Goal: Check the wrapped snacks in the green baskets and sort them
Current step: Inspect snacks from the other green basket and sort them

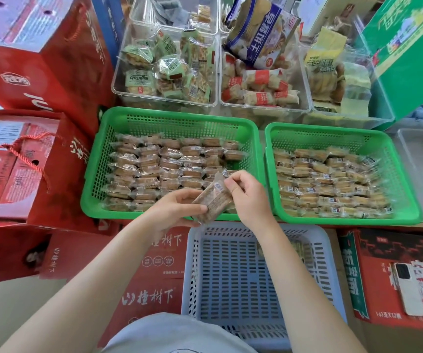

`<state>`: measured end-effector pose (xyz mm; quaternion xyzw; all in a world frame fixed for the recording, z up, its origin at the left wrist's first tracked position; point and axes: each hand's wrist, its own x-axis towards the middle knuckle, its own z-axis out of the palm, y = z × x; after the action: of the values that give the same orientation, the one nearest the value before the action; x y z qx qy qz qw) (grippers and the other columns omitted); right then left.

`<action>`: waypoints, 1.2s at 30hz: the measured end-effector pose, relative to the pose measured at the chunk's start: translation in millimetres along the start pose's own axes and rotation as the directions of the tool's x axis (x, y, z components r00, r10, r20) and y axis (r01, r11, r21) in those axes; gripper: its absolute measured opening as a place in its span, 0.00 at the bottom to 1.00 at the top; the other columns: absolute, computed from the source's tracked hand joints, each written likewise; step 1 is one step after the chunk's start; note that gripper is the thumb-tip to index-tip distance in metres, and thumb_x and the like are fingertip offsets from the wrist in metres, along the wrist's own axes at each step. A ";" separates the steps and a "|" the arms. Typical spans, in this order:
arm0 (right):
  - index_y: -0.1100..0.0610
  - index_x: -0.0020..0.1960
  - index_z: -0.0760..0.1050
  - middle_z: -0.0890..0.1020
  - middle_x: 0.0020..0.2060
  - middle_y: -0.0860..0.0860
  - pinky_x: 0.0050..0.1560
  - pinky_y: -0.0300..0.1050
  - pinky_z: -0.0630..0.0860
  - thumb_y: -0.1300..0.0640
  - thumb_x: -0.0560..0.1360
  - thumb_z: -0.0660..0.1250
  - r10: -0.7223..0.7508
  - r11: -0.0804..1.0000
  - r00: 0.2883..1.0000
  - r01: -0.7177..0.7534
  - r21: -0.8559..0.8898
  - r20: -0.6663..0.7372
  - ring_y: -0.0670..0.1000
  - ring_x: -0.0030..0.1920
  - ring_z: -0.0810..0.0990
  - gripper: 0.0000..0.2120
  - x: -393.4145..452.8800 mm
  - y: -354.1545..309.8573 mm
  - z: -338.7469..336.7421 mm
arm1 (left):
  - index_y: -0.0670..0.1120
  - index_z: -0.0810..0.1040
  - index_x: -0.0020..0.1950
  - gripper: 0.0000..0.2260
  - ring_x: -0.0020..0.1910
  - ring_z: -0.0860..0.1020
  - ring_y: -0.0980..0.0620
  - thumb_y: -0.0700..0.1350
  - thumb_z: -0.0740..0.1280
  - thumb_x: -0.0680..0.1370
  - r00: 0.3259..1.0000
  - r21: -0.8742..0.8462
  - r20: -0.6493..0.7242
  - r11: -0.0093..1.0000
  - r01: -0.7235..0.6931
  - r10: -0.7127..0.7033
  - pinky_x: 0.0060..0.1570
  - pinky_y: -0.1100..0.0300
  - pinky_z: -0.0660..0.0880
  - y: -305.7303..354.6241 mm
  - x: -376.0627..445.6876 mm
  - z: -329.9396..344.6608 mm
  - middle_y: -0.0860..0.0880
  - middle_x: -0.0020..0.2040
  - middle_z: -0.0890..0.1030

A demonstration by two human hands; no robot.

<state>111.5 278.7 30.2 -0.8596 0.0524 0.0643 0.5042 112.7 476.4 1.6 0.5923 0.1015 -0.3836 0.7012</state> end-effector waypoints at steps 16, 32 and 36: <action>0.57 0.64 0.78 0.76 0.54 0.54 0.58 0.49 0.74 0.59 0.76 0.72 -0.159 0.840 0.985 0.101 -0.533 -0.064 0.54 0.57 0.74 0.16 87.4 39.0 -39.1 | 0.46 0.67 0.77 0.24 0.77 0.63 0.47 0.45 0.65 0.81 0.875 0.951 -0.106 0.307 -0.050 0.472 0.76 0.49 0.61 23.8 104.5 11.5 0.46 0.78 0.67; 0.61 0.64 0.76 0.79 0.55 0.58 0.53 0.52 0.76 0.70 0.76 0.66 -0.169 0.711 0.978 0.206 -0.673 0.121 0.59 0.55 0.76 0.17 125.5 76.0 7.5 | 0.53 0.55 0.82 0.27 0.81 0.50 0.47 0.59 0.53 0.84 0.945 0.999 -0.007 0.032 -0.004 0.328 0.77 0.47 0.47 11.4 133.7 5.5 0.51 0.82 0.57; 0.60 0.58 0.78 0.83 0.47 0.55 0.47 0.52 0.74 0.67 0.72 0.71 -0.300 0.595 0.953 0.228 -0.771 0.050 0.59 0.46 0.80 0.15 123.3 82.3 7.1 | 0.51 0.50 0.83 0.29 0.82 0.49 0.48 0.60 0.51 0.85 0.955 0.999 0.010 -0.033 0.000 0.297 0.79 0.46 0.46 7.6 139.4 9.0 0.51 0.83 0.52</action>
<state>220.0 241.8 -64.1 -0.9915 -0.0863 -0.0315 0.0919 210.4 410.0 -73.3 0.9564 -0.1936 -0.1981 0.0923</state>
